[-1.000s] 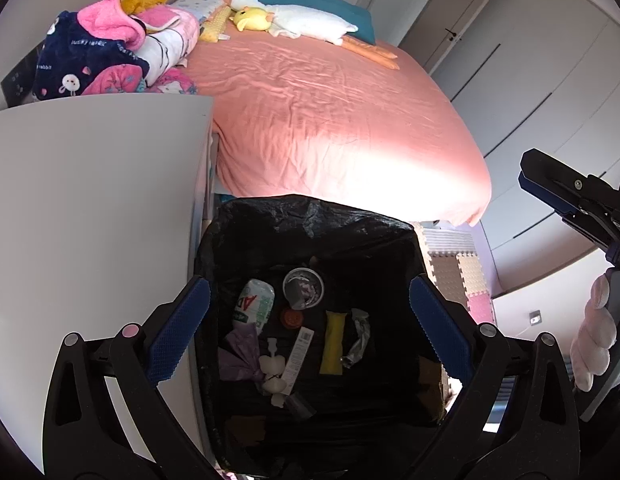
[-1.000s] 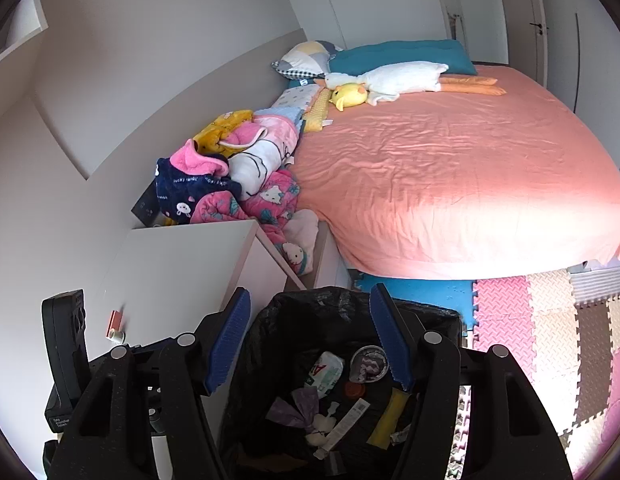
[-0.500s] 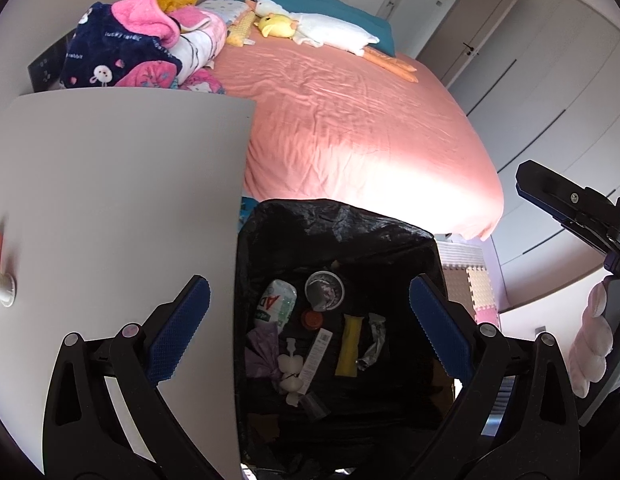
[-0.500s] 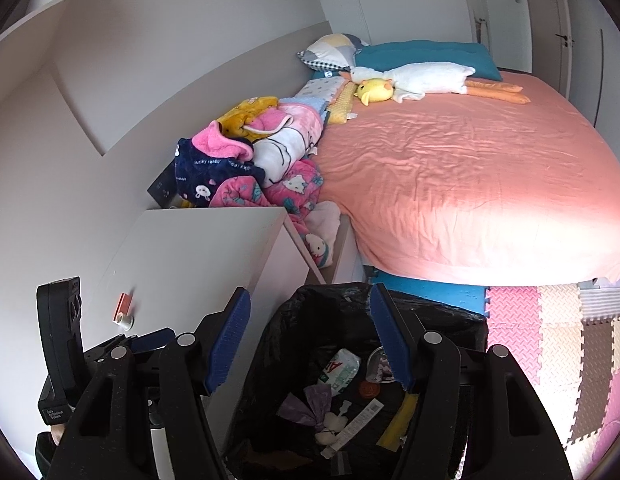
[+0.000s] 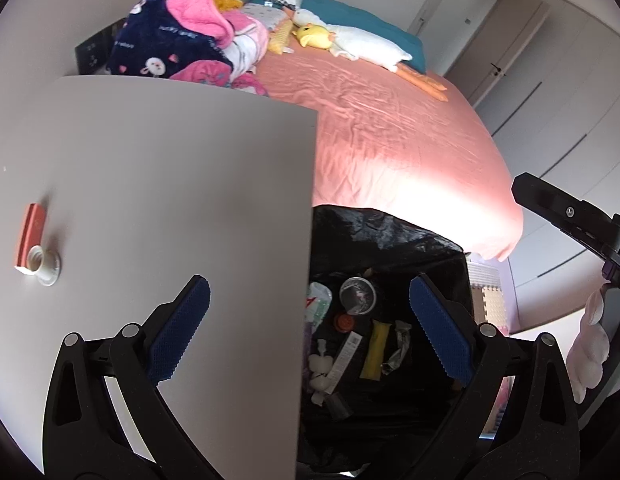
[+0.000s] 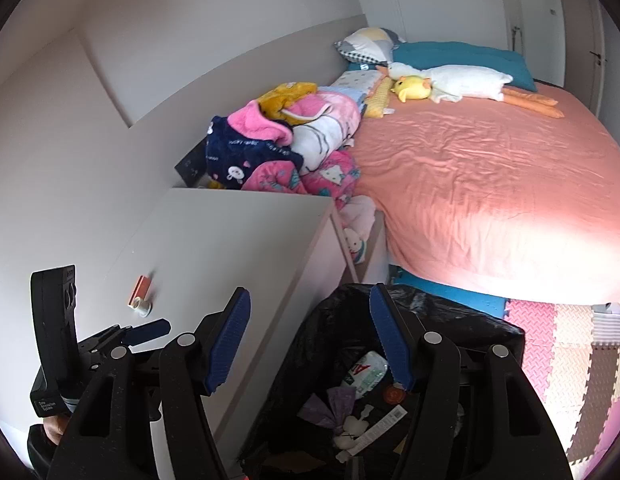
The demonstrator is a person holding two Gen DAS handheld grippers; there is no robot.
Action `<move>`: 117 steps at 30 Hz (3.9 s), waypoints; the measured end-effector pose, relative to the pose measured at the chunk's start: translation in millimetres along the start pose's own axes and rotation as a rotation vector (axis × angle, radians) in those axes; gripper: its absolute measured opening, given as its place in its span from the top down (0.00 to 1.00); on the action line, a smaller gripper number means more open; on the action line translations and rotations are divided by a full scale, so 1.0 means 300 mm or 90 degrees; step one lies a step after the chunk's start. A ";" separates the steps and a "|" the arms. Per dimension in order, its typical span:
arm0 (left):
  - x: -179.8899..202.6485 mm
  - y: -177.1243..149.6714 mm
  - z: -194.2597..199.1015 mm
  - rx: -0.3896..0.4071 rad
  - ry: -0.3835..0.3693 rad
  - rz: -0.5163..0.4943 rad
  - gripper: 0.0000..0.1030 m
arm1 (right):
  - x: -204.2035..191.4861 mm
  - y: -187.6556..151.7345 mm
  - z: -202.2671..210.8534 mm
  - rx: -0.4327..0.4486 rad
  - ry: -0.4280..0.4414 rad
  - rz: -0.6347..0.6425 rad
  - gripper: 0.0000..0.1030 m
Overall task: Collect trash
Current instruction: 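Move both open tools back over the table toward the pink strip and cup, then grasp the small white cup with the right tool while the left tool grasps the pink strip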
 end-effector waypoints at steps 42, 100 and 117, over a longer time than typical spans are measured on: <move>-0.627 -0.166 0.150 0.038 0.130 0.222 0.06 | -0.519 -0.125 -0.470 -0.115 0.121 0.188 0.39; -0.856 -0.114 0.065 0.048 0.198 0.219 0.06 | -0.684 -0.115 -0.901 -0.190 0.074 0.239 0.69; -0.797 -0.023 -0.048 0.031 0.230 0.125 0.61 | -0.608 -0.068 -0.838 -0.170 0.069 0.200 0.69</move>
Point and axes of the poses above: each gripper's, at about its wrist camera, not at the fingertips, and z roughly against the way its jaws point, x to its right, y to its top, the point moved 8 cm from there along -z, roughly the way its jaws point, and after that the axes turned 8 degrees about y, right-handed, at the moved point
